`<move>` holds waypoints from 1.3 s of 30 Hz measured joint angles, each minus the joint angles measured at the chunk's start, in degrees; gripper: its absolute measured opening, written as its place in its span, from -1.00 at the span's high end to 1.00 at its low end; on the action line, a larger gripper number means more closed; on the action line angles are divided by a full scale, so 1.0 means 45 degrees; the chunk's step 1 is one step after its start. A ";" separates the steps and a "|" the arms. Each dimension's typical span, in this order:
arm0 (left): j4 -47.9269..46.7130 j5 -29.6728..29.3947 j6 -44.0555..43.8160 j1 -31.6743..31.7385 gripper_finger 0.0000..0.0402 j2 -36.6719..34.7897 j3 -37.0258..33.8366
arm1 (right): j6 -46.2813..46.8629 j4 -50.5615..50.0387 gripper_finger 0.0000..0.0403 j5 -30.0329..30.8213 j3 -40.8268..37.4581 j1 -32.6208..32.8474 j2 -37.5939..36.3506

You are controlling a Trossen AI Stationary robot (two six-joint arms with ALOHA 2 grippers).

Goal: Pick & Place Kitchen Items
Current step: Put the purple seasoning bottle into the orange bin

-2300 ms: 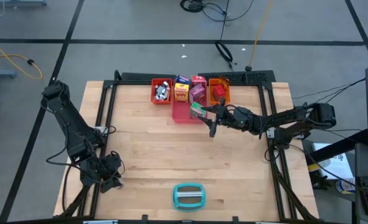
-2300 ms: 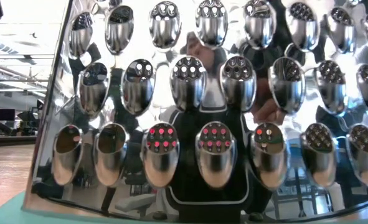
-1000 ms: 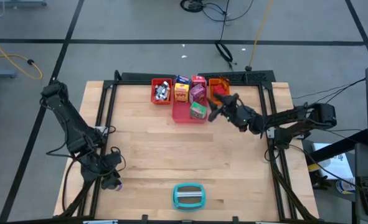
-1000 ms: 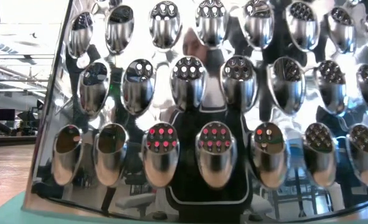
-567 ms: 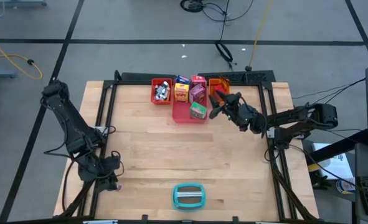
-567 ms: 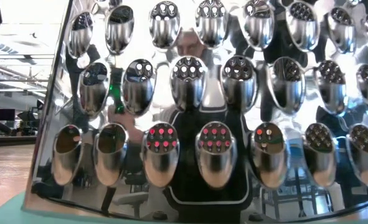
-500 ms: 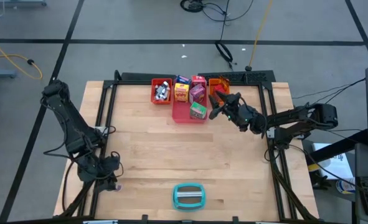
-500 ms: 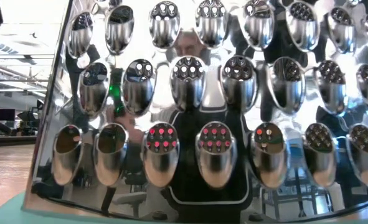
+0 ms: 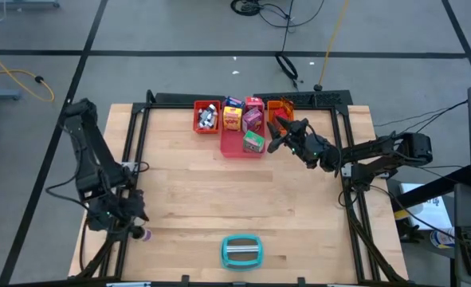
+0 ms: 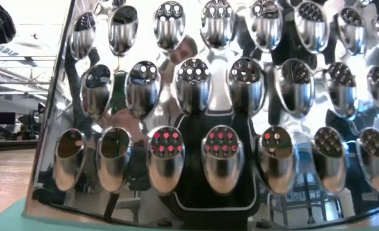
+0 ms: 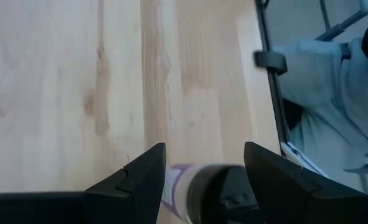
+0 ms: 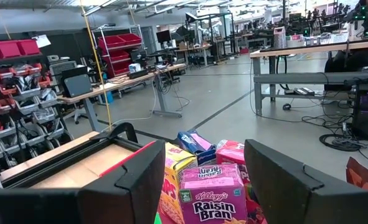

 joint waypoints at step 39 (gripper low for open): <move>0.0884 -0.6966 -0.1969 -0.6924 -0.08 -0.0283 -0.1715 | 0.0000 -0.0005 -0.04 -0.0005 0.0010 0.0000 0.0005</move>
